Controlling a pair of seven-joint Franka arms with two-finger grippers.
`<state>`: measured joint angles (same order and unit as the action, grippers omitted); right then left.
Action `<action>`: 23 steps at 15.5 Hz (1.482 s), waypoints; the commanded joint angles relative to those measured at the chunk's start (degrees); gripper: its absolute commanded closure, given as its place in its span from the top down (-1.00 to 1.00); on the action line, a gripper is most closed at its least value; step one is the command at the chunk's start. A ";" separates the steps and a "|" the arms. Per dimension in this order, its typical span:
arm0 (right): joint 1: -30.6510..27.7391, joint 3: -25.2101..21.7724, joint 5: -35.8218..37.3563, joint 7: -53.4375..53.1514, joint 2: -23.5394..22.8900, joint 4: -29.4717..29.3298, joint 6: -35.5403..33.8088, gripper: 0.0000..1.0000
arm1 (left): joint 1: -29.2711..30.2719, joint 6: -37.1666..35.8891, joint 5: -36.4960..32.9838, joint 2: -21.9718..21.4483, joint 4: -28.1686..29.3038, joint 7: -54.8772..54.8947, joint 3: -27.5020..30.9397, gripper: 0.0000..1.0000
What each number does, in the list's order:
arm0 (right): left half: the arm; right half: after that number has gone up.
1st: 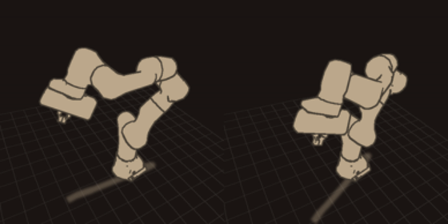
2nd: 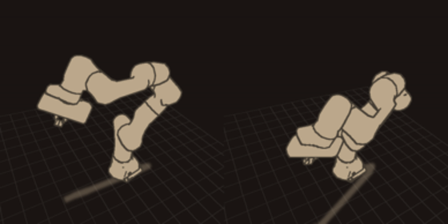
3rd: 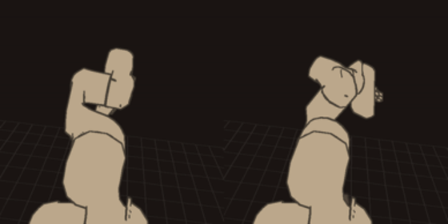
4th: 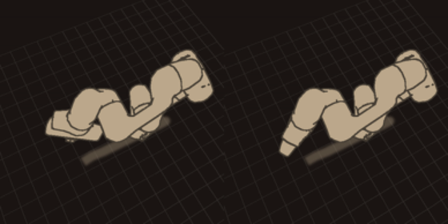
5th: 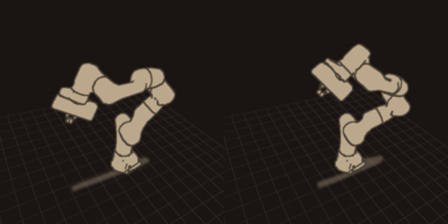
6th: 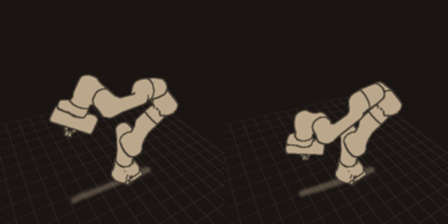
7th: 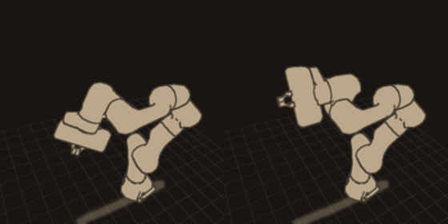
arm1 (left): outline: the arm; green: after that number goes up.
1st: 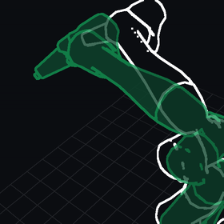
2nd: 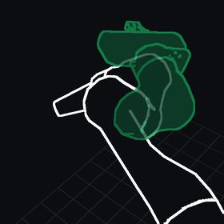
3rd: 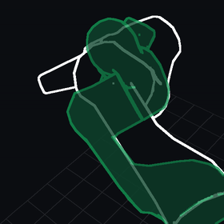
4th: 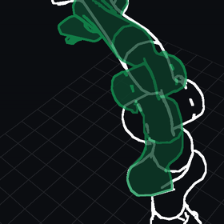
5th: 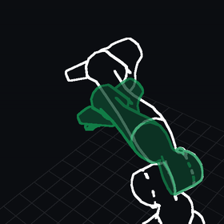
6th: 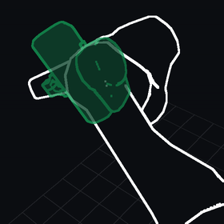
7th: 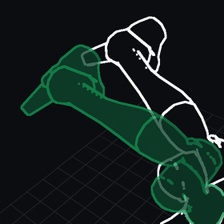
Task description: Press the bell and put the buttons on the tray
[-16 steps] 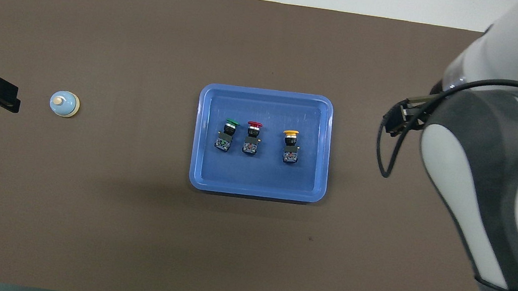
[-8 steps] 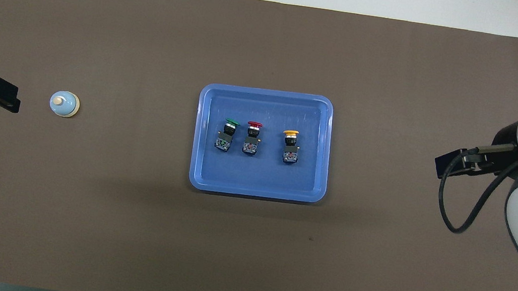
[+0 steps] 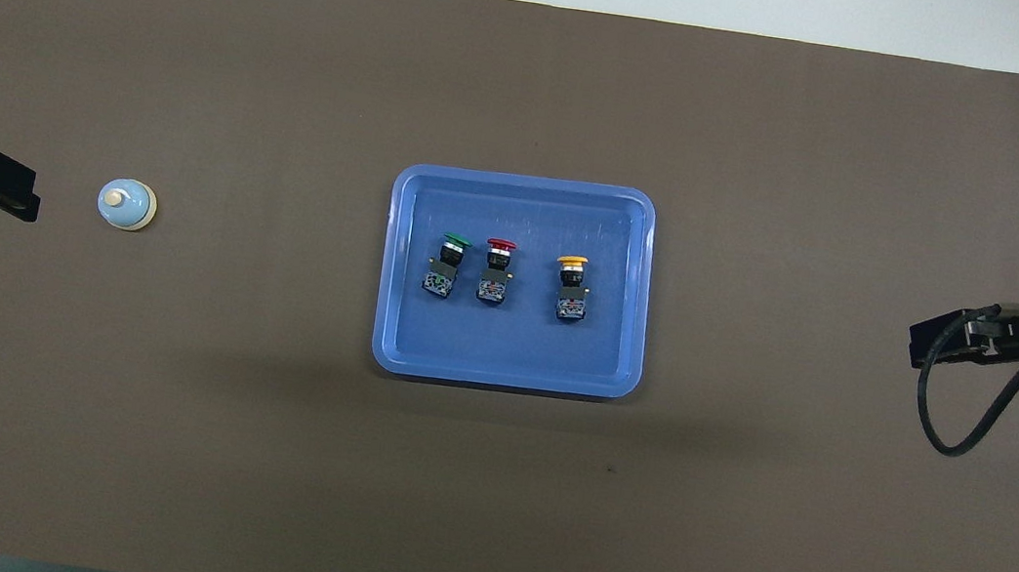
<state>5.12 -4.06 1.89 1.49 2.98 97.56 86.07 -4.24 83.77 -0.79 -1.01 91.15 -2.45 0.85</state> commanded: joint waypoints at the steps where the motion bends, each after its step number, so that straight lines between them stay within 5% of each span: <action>1: -0.55 0.11 0.75 -0.52 0.62 -1.05 0.94 1.00 | -0.33 1.40 0.43 -1.80 2.19 -0.01 0.47 1.00; 23: -3.01 0.11 0.40 -0.17 0.09 -1.50 2.26 1.00 | -0.33 1.40 0.43 -1.80 2.19 -0.01 0.47 1.00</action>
<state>2.46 -4.41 1.89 1.49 2.74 95.92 87.88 -4.24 83.77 -0.79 -1.01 91.15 -2.45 0.85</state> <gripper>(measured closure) 0.000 0.000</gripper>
